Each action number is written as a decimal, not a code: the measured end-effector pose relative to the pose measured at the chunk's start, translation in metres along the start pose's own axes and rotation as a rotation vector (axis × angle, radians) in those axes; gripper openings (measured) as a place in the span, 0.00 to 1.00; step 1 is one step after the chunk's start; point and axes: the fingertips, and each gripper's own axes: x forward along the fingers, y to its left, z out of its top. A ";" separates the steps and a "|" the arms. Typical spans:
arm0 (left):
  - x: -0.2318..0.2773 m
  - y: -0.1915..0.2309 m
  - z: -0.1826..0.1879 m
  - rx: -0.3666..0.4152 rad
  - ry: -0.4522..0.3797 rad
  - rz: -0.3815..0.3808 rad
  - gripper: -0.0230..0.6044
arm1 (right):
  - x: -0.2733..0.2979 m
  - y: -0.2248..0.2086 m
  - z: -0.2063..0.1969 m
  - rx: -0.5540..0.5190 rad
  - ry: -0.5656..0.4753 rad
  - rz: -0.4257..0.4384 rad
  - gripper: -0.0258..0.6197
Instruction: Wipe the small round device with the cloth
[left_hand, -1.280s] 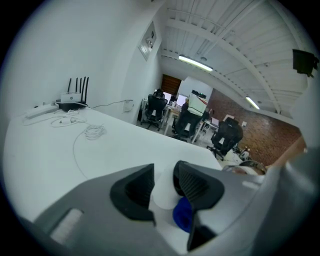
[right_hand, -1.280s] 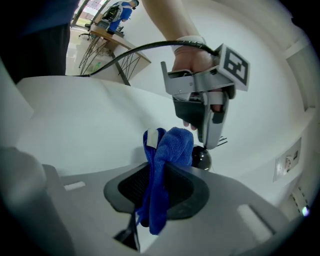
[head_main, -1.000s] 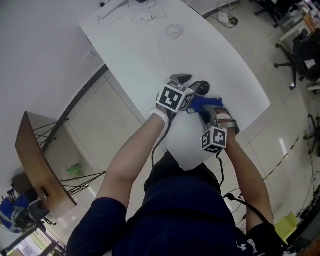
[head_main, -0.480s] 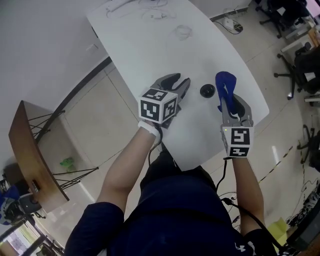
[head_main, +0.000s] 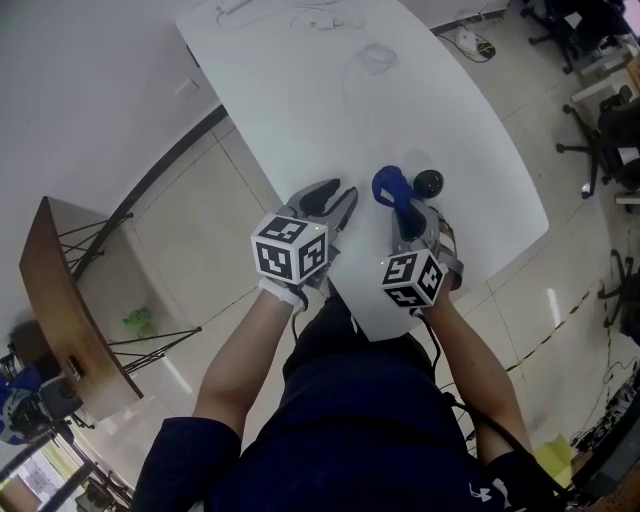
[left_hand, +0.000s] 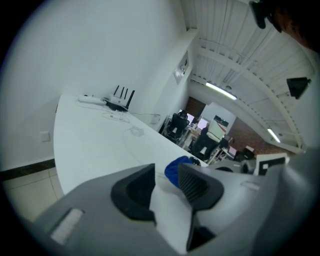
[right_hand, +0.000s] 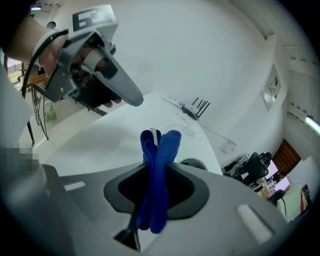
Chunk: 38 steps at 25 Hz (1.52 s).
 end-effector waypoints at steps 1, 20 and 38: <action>-0.002 0.001 -0.008 -0.010 0.011 0.000 0.26 | 0.008 0.006 -0.008 -0.003 0.024 0.015 0.19; -0.035 -0.106 0.001 -0.260 -0.037 -0.741 0.69 | -0.108 -0.024 0.051 1.151 -0.649 1.014 0.19; -0.016 -0.042 0.031 -0.082 -0.113 -0.364 0.25 | -0.037 -0.101 -0.002 0.710 -0.363 0.264 0.29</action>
